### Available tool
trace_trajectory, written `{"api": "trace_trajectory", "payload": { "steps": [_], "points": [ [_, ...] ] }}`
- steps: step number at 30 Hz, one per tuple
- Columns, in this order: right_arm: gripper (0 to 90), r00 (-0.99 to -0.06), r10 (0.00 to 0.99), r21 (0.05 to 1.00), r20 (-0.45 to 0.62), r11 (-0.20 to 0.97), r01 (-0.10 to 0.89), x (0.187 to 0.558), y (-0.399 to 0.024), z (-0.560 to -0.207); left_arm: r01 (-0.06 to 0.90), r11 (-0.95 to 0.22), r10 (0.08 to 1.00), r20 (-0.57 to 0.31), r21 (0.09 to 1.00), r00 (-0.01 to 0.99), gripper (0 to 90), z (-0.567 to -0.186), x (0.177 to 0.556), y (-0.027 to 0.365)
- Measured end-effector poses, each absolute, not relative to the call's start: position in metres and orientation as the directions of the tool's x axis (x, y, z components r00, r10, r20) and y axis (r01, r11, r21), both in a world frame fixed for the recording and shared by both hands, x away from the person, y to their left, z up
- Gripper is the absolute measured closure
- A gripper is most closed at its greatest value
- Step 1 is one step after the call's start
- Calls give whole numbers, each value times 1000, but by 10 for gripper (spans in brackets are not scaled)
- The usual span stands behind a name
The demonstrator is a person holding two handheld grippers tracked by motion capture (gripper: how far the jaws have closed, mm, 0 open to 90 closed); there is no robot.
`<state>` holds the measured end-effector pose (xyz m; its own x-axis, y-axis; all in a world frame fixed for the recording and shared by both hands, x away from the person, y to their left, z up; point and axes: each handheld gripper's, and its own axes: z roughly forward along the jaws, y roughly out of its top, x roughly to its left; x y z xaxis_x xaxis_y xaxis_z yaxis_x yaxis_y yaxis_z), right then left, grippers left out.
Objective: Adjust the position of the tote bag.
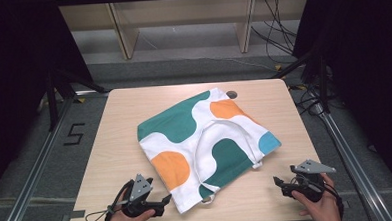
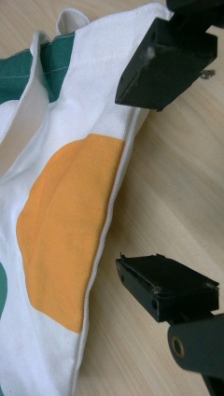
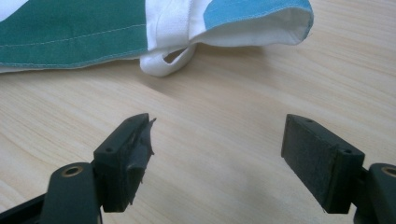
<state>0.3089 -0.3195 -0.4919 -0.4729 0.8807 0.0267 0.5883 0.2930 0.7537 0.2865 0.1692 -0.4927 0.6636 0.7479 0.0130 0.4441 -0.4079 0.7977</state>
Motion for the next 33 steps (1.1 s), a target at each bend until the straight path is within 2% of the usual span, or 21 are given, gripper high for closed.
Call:
{"api": "trace_trajectory", "payload": {
  "steps": [5, 9, 12, 16, 17, 21, 23, 25, 26, 29, 31, 32, 33],
  "points": [
    [252, -455, 890, 741, 39, 279, 610, 309, -320, -492, 457, -399, 748, -6, 795, 664, 174, -494, 286, 168],
    [243, -449, 893, 746, 22, 284, 602, 309, -320, -492, 451, -413, 741, 4, 791, 671, 177, -493, 285, 167],
    [235, -462, 887, 751, -17, 316, 580, 310, -322, -494, 452, -370, 751, -25, 812, 660, 183, -493, 281, 161],
    [233, -450, 893, 744, 14, 291, 601, 310, -320, -493, 433, -395, 735, -4, 810, 678, 200, -491, 280, 157],
    [232, -452, 892, 744, 10, 295, 600, 310, -320, -494, 434, -365, 737, -29, 824, 675, 205, -490, 278, 154],
    [232, -473, 881, 754, -33, 332, 566, 312, -323, -495, 426, -345, 721, -55, 836, 691, 276, -488, 272, 144],
    [232, -458, 889, 742, 0, 307, 596, 310, -321, -494, 398, -366, 704, -30, 842, 710, 281, -485, 264, 133],
    [232, -468, 884, 752, -16, 319, 576, 311, -322, -495, 395, -365, 702, -30, 843, 712, 281, -484, 261, 129],
    [231, -458, 889, 739, 20, 296, 605, 310, -320, -494, 391, -383, 682, -29, 837, 731, 281, -484, 256, 123],
    [229, -465, 886, 740, -2, 313, 595, 310, -320, -494, 380, -446, 653, 4, 810, 758, 281, -487, 252, 113],
    [230, -465, 886, 740, -2, 314, 595, 310, -320, -494, 383, -449, 648, -1, 807, 762, 282, -488, 251, 110],
    [230, -475, 880, 742, -13, 327, 585, 311, -320, -495, 347, -502, 640, 70, 792, 765, 276, -489, 250, 106],
    [230, -475, 880, 742, -13, 327, 585, 311, -320, -495, 347, -502, 640, 70, 792, 765, 267, -489, 250, 106]
  ]
}}
